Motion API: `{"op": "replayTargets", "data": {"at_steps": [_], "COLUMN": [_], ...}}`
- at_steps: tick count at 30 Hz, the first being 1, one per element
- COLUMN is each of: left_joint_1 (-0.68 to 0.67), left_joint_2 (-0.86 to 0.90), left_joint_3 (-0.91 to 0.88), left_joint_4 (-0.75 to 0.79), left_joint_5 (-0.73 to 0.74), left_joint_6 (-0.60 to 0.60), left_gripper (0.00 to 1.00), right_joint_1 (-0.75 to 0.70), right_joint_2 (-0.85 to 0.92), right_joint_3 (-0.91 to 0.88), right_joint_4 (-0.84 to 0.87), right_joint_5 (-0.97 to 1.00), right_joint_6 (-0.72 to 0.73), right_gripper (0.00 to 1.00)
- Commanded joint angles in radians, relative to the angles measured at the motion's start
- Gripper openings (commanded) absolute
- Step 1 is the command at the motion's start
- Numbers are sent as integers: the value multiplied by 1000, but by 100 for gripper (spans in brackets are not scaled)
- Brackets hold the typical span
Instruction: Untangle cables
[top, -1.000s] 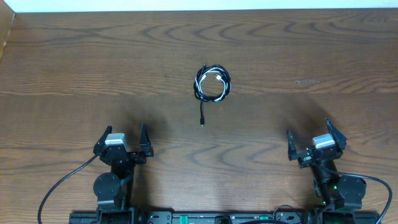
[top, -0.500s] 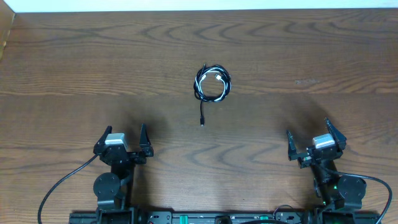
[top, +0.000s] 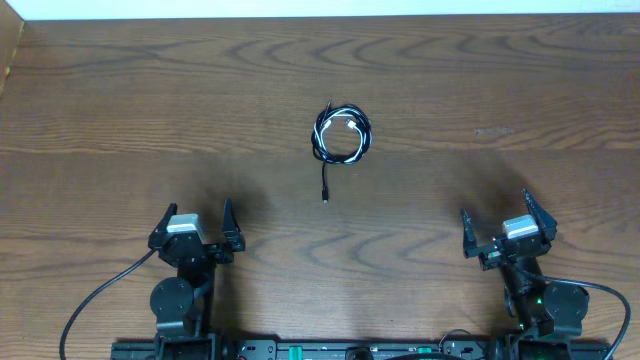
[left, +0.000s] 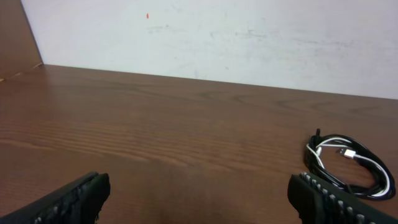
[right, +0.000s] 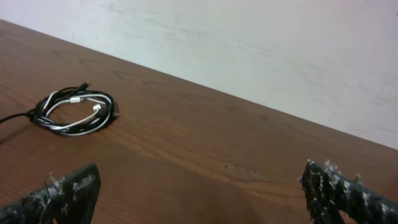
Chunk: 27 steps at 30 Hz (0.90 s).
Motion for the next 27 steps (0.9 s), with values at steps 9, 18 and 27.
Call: {"op": "replayTargets", "data": {"at_steps": [9,18,27], "left_joint_1": [5,5,4], "left_joint_2": [-4,20,262], "left_joint_3": [-12,43,246], "left_joint_4": [-21,-27,-89], "left_joint_5": [-4,85,173], "left_joint_6": [10,9,18], "left_gripper": [96,96,96], "right_joint_1": [6,6,6], "right_joint_2": [-5,-5,-5], "right_joint_3": [-2,-2,60], "right_joint_4": [8,8,1], "right_joint_5": [-49,-90,-142], "right_joint_6": [-5,178,320], "right_gripper": [99,99,99]}}
